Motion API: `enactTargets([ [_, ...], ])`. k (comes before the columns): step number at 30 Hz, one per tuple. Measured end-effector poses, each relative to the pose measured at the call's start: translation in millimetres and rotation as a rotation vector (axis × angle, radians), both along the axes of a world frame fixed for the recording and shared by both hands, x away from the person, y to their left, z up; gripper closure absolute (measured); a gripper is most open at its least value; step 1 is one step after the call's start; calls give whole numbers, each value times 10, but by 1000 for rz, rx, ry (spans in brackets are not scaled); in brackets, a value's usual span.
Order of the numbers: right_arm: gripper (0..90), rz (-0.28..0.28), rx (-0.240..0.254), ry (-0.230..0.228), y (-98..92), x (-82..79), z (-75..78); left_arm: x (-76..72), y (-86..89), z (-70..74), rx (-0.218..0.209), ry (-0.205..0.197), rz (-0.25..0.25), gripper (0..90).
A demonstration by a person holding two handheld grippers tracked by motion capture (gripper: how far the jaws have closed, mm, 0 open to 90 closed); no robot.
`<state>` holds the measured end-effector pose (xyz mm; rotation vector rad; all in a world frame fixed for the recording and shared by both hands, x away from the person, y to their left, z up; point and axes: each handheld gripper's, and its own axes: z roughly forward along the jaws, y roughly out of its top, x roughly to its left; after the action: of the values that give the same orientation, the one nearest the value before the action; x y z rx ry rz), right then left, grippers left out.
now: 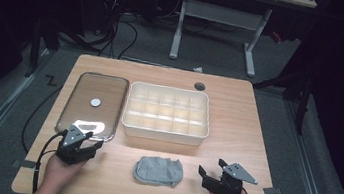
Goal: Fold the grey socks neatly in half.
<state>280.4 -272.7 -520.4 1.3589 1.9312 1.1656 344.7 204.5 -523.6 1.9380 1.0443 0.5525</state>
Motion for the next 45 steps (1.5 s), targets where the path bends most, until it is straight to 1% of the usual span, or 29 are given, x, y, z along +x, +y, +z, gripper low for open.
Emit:
enactTargets([
  [3, 181, 7, 9, 7, 9, 0, 1, -14, -22, 10, -4, -3, -7, 463],
  [5, 161, 35, 26, 14, 37, -1, 5, -33, -51, 23, -3, -4, -19, 460],
  [6, 161, 52, 28, 7, 77, -8, 18, -54, -93, 33, 1, -3, -35, 458],
  [7, 161, 52, 28, 7, 77, -8, 18, -54, -93, 33, 1, -3, -35, 458],
  [8, 162, 72, 39, 5, 121, -17, 31, -83, -161, 41, 0, 0, -56, 456],
  [9, 162, 72, 39, 5, 121, -17, 31, -83, -161, 41, 0, 0, -56, 455],
  [10, 166, 79, 43, 7, 141, -23, 36, -110, -217, 45, 7, -2, -77, 455],
  [11, 181, 101, 43, 9, 197, -36, 43, -155, -311, 44, 18, -5, -107, 452],
  [14, 210, 134, 40, 18, 294, -64, 44, -239, -498, 39, 32, -2, -165, 449],
  [18, 281, 178, 52, 53, 431, -126, 14, -356, -746, 40, 38, 5, -247, 466],
  [19, 318, 183, 50, 60, 464, -139, 4, -356, -746, 40, 38, 5, -247, 478],
  [20, 362, 186, 48, 70, 493, -152, -4, -410, -846, 40, 37, -2, -277, 491],
  [22, 430, 181, 50, 87, 536, -169, -17, -481, -968, 49, 32, -8, -320, 530],
  [24, 502, 164, 46, 109, 575, -173, -23, -537, -1071, 54, 30, -18, -350, 558],
  [25, 502, 164, 46, 109, 575, -173, -23, -537, -1071, 54, 30, -18, -350, 580],
  [26, 525, 156, 47, 113, 589, -171, -26, -558, -1123, 53, 31, -18, -363, 580],
  [28, 534, 153, 57, 135, 621, -160, -31, -589, -1222, 41, 44, -18, -388, 587],
  [29, 534, 155, 52, 137, 645, -157, -34, -602, -1272, 24, 62, -20, -397, 586],
  [30, 525, 152, 37, 147, 702, -153, -38, -611, -1318, -4, 78, -16, -405, 586],
  [31, 514, 153, 19, 149, 725, -146, -44, -611, -1318, -4, 78, -16, -405, 586],
  [32, 514, 153, 19, 149, 725, -146, -44, -612, -1332, -16, 85, -11, -409, 586],
  [33, 500, 151, 5, 153, 747, -139, -55, -611, -1339, -24, 90, -7, -410, 586],
  [35, 467, 160, -10, 176, 782, -114, -87, -608, -1340, -33, 98, -1, -411, 586],
  [37, 462, 164, -35, 192, 806, -98, -118, -605, -1335, -43, 106, 1, -411, 586],
  [40, 515, 157, -75, 177, 843, -115, -120, -601, -1323, -60, 107, 10, -413, 587],
  [41, 545, 166, -85, 167, 847, -115, -123, -601, -1321, -64, 108, 11, -412, 588],
  [43, 612, 179, -78, 172, 850, -124, -121, -602, -1318, -66, 109, 11, -412, 590],
  [44, 659, 188, -65, 177, 854, -134, -123, -604, -1315, -74, 113, 11, -417, 590],
  [45, 659, 188, -65, 177, 854, -134, -123, -604, -1315, -74, 113, 11, -417, 588],
])
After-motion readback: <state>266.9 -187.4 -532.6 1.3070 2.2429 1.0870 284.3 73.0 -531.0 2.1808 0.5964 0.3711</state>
